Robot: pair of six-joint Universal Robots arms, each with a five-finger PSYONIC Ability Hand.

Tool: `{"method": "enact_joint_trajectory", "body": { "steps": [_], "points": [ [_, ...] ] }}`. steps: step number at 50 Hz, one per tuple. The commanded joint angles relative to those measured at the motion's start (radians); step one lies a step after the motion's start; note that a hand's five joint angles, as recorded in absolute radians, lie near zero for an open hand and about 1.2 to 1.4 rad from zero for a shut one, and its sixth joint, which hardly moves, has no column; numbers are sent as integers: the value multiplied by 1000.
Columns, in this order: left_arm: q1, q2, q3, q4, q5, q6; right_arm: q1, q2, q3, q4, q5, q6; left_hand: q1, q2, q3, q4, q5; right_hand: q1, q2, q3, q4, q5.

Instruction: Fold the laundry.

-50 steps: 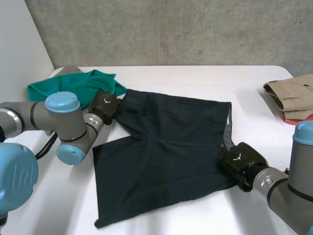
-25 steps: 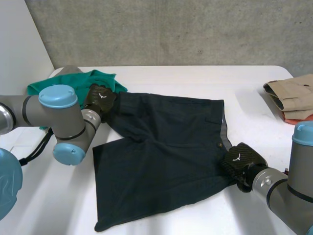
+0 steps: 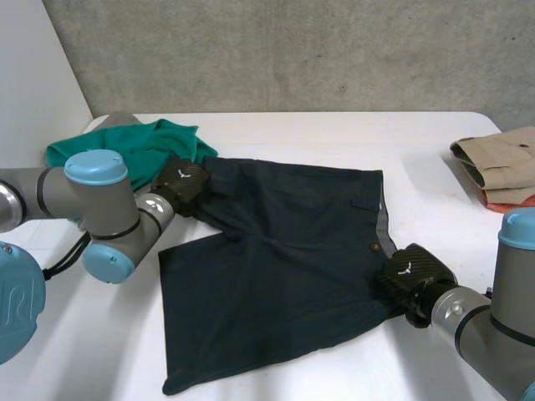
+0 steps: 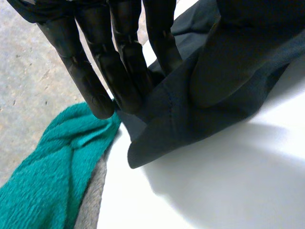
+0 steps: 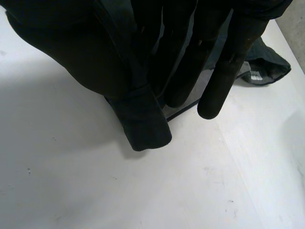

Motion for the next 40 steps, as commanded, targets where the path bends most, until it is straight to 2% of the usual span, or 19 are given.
{"method": "enact_joint_trajectory", "body": {
  "steps": [1,9,17,24,25,26,27,28,29,36,40],
  "points": [
    [-4,16,-28,4,-91,-3,1,6,0,0,2,0,258,236,240,234,264,298,217,202,198,196],
    [-13,53,-59,1,-175,-4,7,6,0,0,3,3,258,236,240,234,264,298,217,202,198,196],
    [-45,55,-74,1,-330,1,7,6,1,0,5,3,258,236,240,234,264,298,217,202,198,196],
    [-48,56,-74,1,-375,-3,4,6,3,0,5,3,258,236,240,234,264,298,217,202,198,196],
    [-50,58,-76,1,-372,-7,1,6,3,0,5,3,191,170,174,167,197,298,217,202,198,196],
    [-50,59,-77,1,-372,-7,1,6,3,0,5,3,34,12,16,10,40,298,217,202,198,196],
    [-53,67,-79,-1,-372,-7,1,6,3,0,5,3,-398,-419,-415,-422,-392,298,217,202,198,196],
    [-56,75,-79,-2,-372,-7,-1,6,3,0,3,5,-597,-618,-614,-621,-591,298,217,202,198,196],
    [-59,82,-80,-5,-372,-7,1,5,3,0,3,5,-698,-719,-715,-722,-692,298,217,202,198,196],
    [-64,251,-191,-36,-370,-23,7,-2,-34,-14,2,40,-711,-732,-728,-735,-705,298,217,202,198,196],
    [-71,410,-329,-70,-360,-94,15,-2,-83,-15,0,98,-696,-717,-713,-720,-690,298,217,202,198,196]
  ]
}}
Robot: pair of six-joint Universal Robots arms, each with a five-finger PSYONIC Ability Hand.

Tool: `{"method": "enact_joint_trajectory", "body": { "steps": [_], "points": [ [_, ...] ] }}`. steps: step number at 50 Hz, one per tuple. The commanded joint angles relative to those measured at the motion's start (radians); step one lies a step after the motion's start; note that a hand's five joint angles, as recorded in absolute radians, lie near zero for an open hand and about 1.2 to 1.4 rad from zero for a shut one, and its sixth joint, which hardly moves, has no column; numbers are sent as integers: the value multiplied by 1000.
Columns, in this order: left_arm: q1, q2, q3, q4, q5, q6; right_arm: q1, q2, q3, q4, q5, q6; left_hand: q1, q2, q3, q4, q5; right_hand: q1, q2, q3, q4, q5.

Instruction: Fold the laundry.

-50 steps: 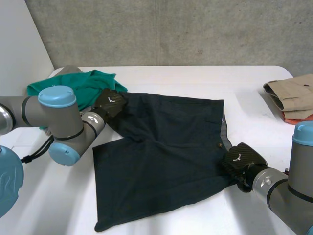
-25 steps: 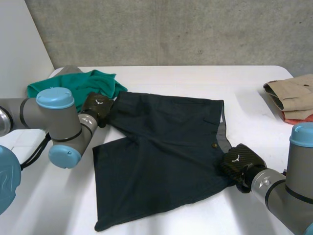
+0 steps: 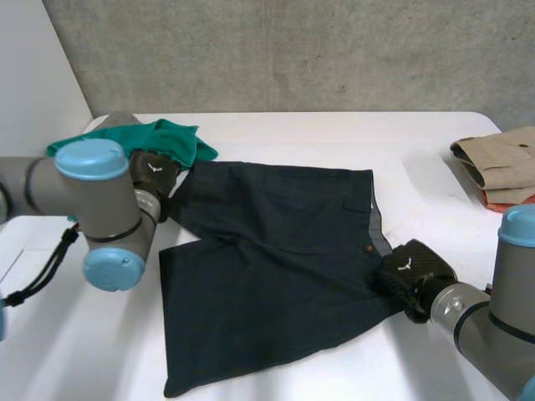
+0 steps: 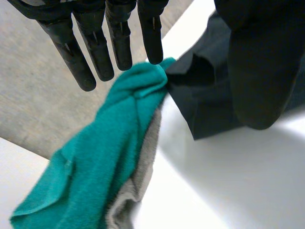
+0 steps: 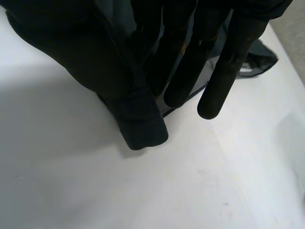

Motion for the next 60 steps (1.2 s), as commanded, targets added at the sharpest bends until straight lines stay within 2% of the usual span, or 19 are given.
{"method": "enact_joint_trajectory", "body": {
  "steps": [1,8,12,16,26,32,36,43,44,45,46,51,54,55,58,59,60],
  "points": [
    [-18,283,-240,-68,18,-130,13,-3,-72,-9,-4,92,43,27,24,40,41,298,217,202,198,196],
    [-83,532,-519,-234,113,-378,9,11,-137,-59,-2,235,46,30,27,43,44,298,217,202,198,196],
    [-115,633,-649,-288,193,-452,9,19,-137,-116,4,259,43,27,24,40,41,298,217,202,198,196],
    [-140,654,-723,-294,236,-494,5,22,-134,-140,5,269,43,27,24,40,41,298,217,202,198,196],
    [-170,546,-711,-295,250,-546,5,22,-123,-142,5,270,52,36,33,49,50,298,217,202,198,196],
    [-204,534,-693,-286,251,-561,5,20,-120,-142,7,272,84,68,65,81,82,298,217,202,198,196],
    [-213,516,-694,-234,247,-557,9,20,-120,-141,7,272,128,112,109,125,126,298,217,202,198,196],
    [-253,437,-693,-121,230,-543,5,19,-111,-141,8,272,509,493,490,506,507,298,217,202,198,196],
    [-255,430,-691,-111,224,-543,4,16,-106,-141,10,272,603,587,584,600,601,298,217,202,198,196],
    [-255,421,-691,-101,207,-541,4,11,-104,-139,10,272,863,846,844,859,860,298,217,202,198,196],
    [-255,422,-690,-99,195,-541,2,6,-103,-137,11,270,996,979,977,992,993,298,217,202,198,196],
    [-278,460,-665,-110,127,-532,-2,-61,-82,-113,14,246,997,981,978,994,995,298,217,202,198,196],
    [-304,546,-662,-140,120,-514,-1,-112,-66,-59,10,210,997,981,978,994,995,298,217,202,198,196],
    [-310,566,-664,-156,120,-506,-2,-148,-55,9,1,168,997,981,978,994,995,298,217,202,198,196],
    [-345,635,-664,-289,123,-462,-7,-202,-39,157,-12,74,997,981,978,994,995,298,217,202,198,196],
    [-354,646,-660,-336,124,-451,-7,-231,-19,268,-18,-4,997,981,978,994,995,298,217,202,198,196],
    [-379,663,-656,-439,130,-428,-7,-243,-6,327,-19,-45,997,981,978,994,995,298,217,202,198,196]
  ]
}}
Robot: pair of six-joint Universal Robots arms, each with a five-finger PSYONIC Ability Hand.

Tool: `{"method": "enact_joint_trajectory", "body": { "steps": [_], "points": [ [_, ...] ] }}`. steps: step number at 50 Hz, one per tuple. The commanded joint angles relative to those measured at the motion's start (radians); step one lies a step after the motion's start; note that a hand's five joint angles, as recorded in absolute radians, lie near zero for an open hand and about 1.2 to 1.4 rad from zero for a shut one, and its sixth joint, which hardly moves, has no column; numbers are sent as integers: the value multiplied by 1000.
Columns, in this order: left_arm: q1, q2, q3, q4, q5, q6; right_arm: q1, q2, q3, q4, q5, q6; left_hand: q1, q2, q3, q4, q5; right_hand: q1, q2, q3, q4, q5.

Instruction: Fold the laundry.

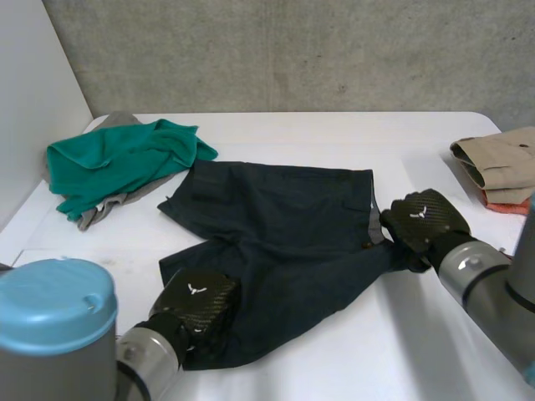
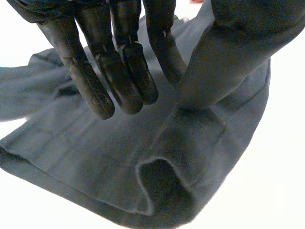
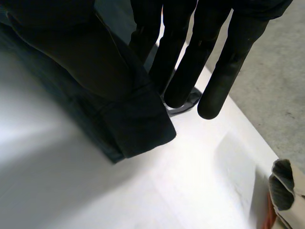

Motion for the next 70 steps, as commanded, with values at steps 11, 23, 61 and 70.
{"method": "enact_joint_trajectory", "body": {
  "steps": [11,23,61,70],
  "points": [
    [-149,183,77,-489,48,162,-41,-227,97,490,-51,-367,241,203,208,200,233,289,217,202,198,196],
    [49,-39,267,-72,40,413,-31,-45,-23,196,-86,-154,241,203,208,200,233,289,217,202,198,196],
    [112,-599,797,524,54,568,38,332,-421,15,118,81,-980,-1019,-1013,-1022,-989,-933,-1005,-1020,-1024,-1026],
    [112,-440,562,522,51,453,-42,307,-244,108,-105,195,-980,-1019,-1013,-1022,-989,-826,-898,-913,-917,-919]
  ]
}}
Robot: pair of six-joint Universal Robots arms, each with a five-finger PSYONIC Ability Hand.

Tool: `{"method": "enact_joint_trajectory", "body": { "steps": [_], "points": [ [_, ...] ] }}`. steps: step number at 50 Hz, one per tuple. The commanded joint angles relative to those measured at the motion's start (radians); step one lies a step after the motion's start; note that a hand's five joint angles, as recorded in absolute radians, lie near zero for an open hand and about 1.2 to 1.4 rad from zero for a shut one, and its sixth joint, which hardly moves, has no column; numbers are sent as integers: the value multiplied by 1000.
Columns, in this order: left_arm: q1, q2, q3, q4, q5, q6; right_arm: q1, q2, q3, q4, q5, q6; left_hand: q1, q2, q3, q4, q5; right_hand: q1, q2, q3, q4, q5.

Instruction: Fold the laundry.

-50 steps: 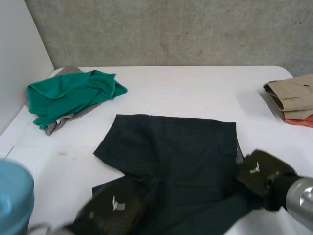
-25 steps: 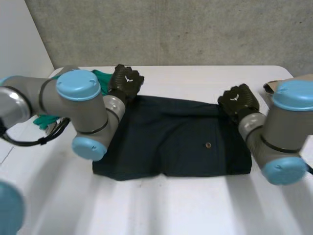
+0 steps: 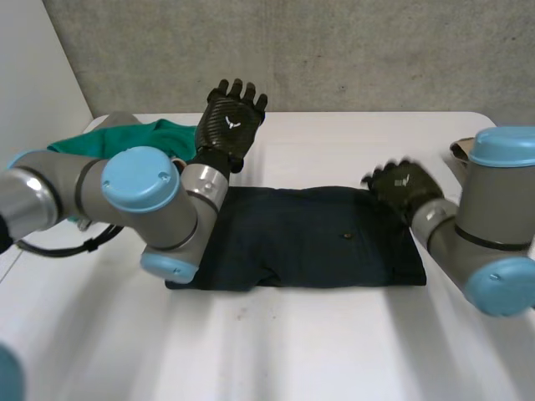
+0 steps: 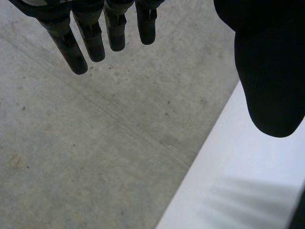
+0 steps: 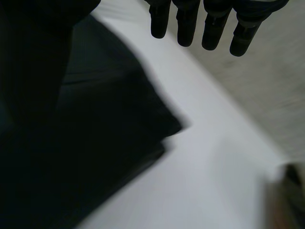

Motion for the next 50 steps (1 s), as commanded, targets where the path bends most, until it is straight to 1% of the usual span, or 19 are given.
{"method": "enact_joint_trajectory", "body": {
  "steps": [1,2,5,6,7,12,20,26,29,32,33,36,41,42,43,46,47,49,50],
  "points": [
    [2,109,-157,-6,-2,-99,-73,-10,136,10,-138,57,-13,-36,-38,-29,-49,69,85,86,85,73],
    [2,112,-168,-6,-2,-108,-75,-6,142,-9,-133,54,-13,-36,-38,-29,-49,93,109,109,108,97],
    [2,125,-196,-7,-2,-136,-86,33,151,-73,-106,30,-13,-36,-38,-29,-49,418,433,434,433,422],
    [2,129,-204,-7,-2,-137,-90,45,150,-90,-75,5,-13,-36,-38,-29,-49,1012,1028,1028,1027,1016],
    [2,136,-214,-7,-2,-140,-93,46,151,-107,-54,-10,-13,-36,-38,-29,-49,1165,1181,1182,1180,1169],
    [5,168,-245,-7,-2,-142,-125,27,179,-193,57,-89,-13,-36,-38,-29,-49,1167,1182,1183,1182,1170],
    [8,250,-296,-7,-2,-145,-139,-101,236,-225,80,-367,-13,-36,-38,-29,-49,1167,1182,1183,1182,1170],
    [15,300,-342,-7,-2,-150,-9,-110,182,-247,68,-526,-13,-36,-38,-29,-49,1167,1182,1183,1182,1170],
    [25,323,-369,-9,-2,-159,205,-72,134,-318,22,-611,-13,-36,-38,-29,-49,1167,1182,1183,1182,1170],
    [34,345,-401,-9,-2,-174,287,-33,131,-375,-47,-685,-13,-36,-38,-29,-49,1167,1182,1183,1182,1170],
    [35,351,-408,-9,-2,-179,327,-6,134,-404,-111,-749,-13,-36,-38,-29,-49,1167,1182,1183,1182,1170],
    [44,371,-435,-9,-2,-194,384,57,127,-428,-234,-870,-13,-36,-38,-29,-49,1167,1182,1183,1182,1170],
    [78,405,-470,-7,-5,-219,404,145,79,-388,-290,-908,-13,-36,-38,-29,-49,1167,1182,1183,1182,1170],
    [83,409,-474,-7,-5,-223,407,148,75,-382,-291,-905,-13,-36,-38,-29,-49,1080,1096,1097,1096,1084],
    [87,415,-477,-7,-5,-226,410,146,70,-379,-300,-896,-13,-36,-38,-29,-49,681,697,698,697,685],
    [112,446,-486,-7,-5,-245,408,132,78,-385,-310,-841,-13,-36,-38,-29,-49,104,120,120,119,108],
    [118,454,-487,-7,-5,-249,402,102,81,-391,-310,-770,-13,-36,-38,-29,-49,-55,-39,-39,-40,-51],
    [133,469,-486,-6,-5,-269,393,50,81,-402,-308,-658,-13,-36,-38,-29,-49,-55,-39,-39,-40,-51],
    [138,475,-484,-2,-5,-277,387,-5,87,-409,-305,-509,-13,-36,-38,-29,-49,-55,-39,-39,-40,-51]
  ]
}}
